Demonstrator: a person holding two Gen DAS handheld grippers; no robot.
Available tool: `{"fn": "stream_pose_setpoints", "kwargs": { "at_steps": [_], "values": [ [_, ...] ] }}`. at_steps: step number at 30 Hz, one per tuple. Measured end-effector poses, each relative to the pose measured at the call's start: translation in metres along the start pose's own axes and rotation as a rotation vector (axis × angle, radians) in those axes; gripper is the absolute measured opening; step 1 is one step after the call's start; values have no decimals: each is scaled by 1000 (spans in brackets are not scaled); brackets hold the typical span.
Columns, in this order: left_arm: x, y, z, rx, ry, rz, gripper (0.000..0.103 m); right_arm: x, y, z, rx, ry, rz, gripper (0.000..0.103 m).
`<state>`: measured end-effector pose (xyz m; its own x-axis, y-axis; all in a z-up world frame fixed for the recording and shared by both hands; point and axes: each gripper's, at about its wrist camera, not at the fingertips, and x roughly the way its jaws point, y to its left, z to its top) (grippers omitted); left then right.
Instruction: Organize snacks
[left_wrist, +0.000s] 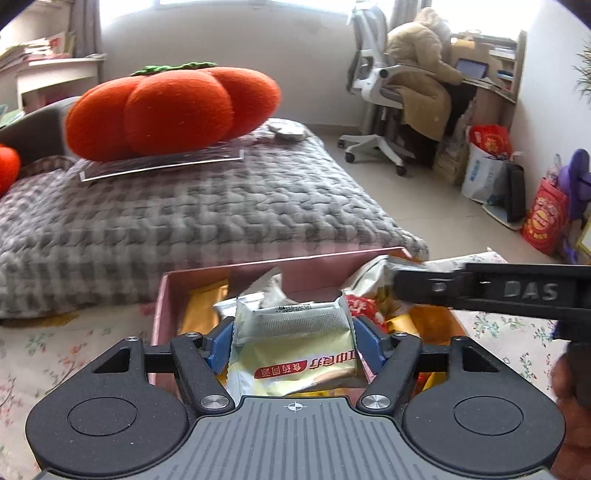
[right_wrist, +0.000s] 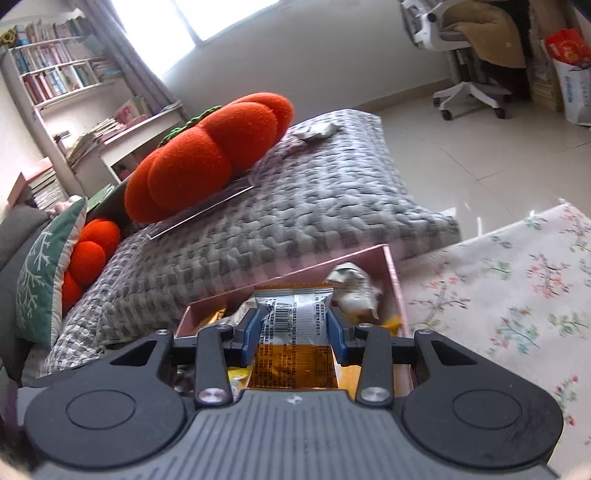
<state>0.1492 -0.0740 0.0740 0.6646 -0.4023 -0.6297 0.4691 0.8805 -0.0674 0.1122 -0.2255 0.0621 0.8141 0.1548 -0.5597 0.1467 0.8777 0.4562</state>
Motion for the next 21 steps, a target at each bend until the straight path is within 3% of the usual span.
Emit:
{"fn": "stream_pose_setpoints", "kwargs": {
  "at_steps": [4,10,14,21],
  "values": [
    [-3,2,0,-11,-3,17,74,6,3,-2,-6,-1,-12,47],
    [-27,13,1,-51,-23,19,76,-6,-10,-2,48,13,-23,48],
    [-40,6,-8,-52,27,107,76,-17,-14,-12,49,74,-28,48],
    [-74,0,-33,-90,67,178,77,-33,-1,-44,-44,153,-36,48]
  ]
}}
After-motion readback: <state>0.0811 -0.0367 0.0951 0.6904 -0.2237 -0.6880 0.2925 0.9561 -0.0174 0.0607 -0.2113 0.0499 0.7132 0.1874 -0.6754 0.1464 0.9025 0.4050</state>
